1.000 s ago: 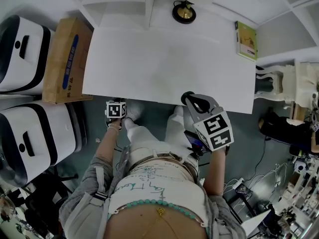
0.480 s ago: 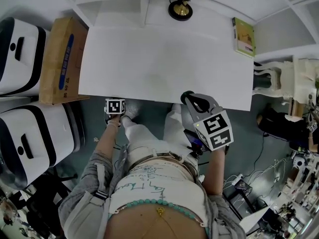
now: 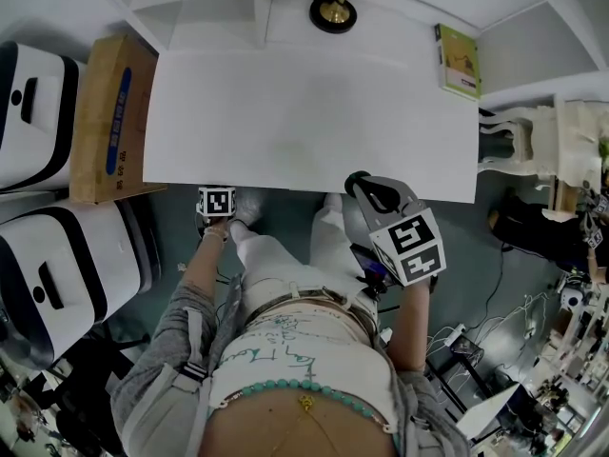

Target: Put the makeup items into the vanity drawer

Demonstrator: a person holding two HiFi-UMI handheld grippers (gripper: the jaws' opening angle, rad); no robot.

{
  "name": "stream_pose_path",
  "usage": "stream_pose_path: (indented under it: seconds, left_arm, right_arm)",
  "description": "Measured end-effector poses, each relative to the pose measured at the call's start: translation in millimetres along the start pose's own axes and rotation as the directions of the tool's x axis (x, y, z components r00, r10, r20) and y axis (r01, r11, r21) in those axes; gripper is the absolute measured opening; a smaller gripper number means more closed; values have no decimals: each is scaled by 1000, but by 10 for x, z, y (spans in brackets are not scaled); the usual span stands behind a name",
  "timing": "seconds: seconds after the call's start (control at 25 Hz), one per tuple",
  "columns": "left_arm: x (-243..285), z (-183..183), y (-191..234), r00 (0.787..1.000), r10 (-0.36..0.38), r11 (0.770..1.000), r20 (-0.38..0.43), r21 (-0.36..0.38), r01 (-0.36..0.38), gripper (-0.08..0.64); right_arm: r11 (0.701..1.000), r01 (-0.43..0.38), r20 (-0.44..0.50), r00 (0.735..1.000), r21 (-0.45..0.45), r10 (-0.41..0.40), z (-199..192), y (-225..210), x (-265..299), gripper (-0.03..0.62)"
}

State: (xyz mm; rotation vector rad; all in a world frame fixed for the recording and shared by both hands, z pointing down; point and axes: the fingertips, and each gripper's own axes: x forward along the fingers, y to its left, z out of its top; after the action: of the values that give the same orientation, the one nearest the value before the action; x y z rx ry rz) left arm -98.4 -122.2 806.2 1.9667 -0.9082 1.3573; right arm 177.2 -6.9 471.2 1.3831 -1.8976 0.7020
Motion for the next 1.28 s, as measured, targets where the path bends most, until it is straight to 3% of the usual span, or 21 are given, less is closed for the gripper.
stream_pose_path:
  seconds: [0.48, 1.28]
  left_arm:
    - [37, -9, -11, 1000, 0, 999, -5, 41, 1, 95]
    - [-23, -154, -50, 1000, -7, 999, -11, 37, 7, 95]
  right_arm:
    - [999, -28, 1, 1000, -19, 28, -12, 100, 40, 29]
    - [998, -43, -3, 999, -37, 43, -34, 182, 40, 29]
